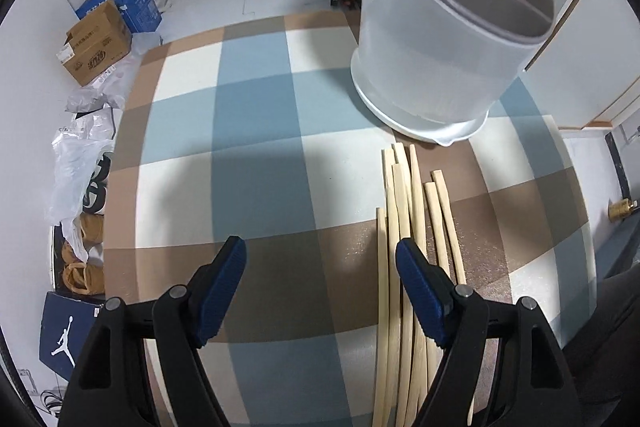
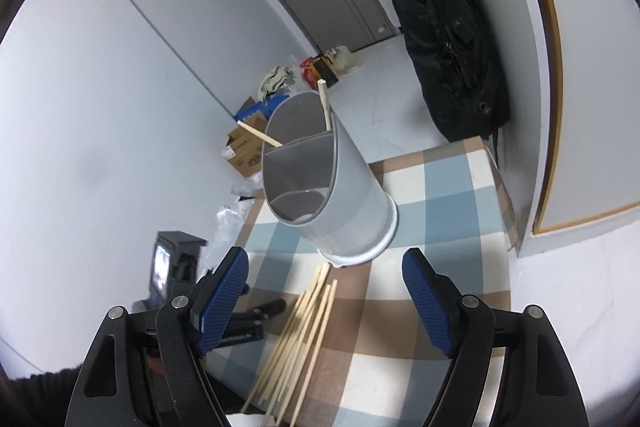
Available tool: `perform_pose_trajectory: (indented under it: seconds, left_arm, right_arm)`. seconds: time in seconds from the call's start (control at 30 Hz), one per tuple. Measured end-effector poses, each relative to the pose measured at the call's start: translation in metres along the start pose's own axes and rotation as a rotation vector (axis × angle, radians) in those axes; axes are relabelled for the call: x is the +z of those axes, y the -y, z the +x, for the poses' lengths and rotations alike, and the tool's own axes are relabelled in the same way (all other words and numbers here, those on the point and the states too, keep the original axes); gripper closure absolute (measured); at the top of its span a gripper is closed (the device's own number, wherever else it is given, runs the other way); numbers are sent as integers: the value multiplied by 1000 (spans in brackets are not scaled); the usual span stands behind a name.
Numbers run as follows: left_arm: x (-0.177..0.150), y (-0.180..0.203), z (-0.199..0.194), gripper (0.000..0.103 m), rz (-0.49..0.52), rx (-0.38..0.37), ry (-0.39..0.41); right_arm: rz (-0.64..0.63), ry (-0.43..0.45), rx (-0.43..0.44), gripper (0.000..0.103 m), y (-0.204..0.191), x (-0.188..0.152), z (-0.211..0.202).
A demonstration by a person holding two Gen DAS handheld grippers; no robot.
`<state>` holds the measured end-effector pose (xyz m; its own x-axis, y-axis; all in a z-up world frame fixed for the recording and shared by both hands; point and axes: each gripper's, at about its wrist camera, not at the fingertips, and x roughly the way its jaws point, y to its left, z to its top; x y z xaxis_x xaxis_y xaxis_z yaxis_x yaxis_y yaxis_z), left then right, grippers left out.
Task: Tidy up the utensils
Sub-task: 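Lower the left gripper to the stick pile and close on a stick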
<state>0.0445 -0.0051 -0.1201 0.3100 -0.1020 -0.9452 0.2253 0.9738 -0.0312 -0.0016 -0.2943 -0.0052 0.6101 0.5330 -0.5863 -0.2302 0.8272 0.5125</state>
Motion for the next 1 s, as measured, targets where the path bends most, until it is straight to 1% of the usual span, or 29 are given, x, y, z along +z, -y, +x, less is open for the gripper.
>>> perform_pose_trajectory:
  seconds: [0.13, 0.27, 0.3, 0.33, 0.4, 0.53, 0.63, 0.7, 0.77, 0.83, 0.9, 0.93, 0.97, 1.0]
  left_arm:
    - [-3, -5, 9, 32, 0, 6, -25]
    - [-2, -7, 9, 32, -17, 6, -22]
    - [-2, -6, 9, 36, -8, 23, -24]
    - [-3, -7, 9, 37, 2, 32, -30]
    - [-4, -7, 9, 40, -12, 12, -36]
    - [-6, -6, 7, 42, -15, 18, -39]
    - [-3, -3, 9, 50, -21, 16, -47]
    - [1, -1, 11, 60, -14, 10, -51]
    - [5, 1, 12, 63, -6, 7, -52]
    - [8, 2, 13, 69, -13, 6, -51]
    - [9, 2, 13, 86, -27, 0, -45]
    - [9, 2, 13, 89, -31, -4, -39]
    - [8, 3, 13, 99, -34, -13, -33]
    - [8, 2, 13, 102, -43, -35, -28]
  right_arm:
    - [7, -4, 4, 24, 0, -1, 2]
    - [-2, 2, 5, 24, -2, -1, 1]
    - [-2, 3, 6, 24, -1, -1, 1]
    - [0, 4, 6, 24, -1, -2, 1]
    - [10, 4, 8, 24, 1, -1, 1]
    - [31, 8, 11, 24, 4, -1, 0]
    - [32, 9, 13, 24, 4, -2, 1]
    - [29, 10, 14, 24, 3, -2, 1]
    - [25, 9, 14, 24, 2, -3, 1]
    - [21, 10, 14, 24, 1, -3, 0]
    - [21, 12, 15, 24, 1, -4, 0]
    - [21, 12, 16, 24, 1, -4, 0]
    - [22, 11, 16, 24, 1, -5, 0]
    - [23, 8, 16, 24, 2, -5, 0]
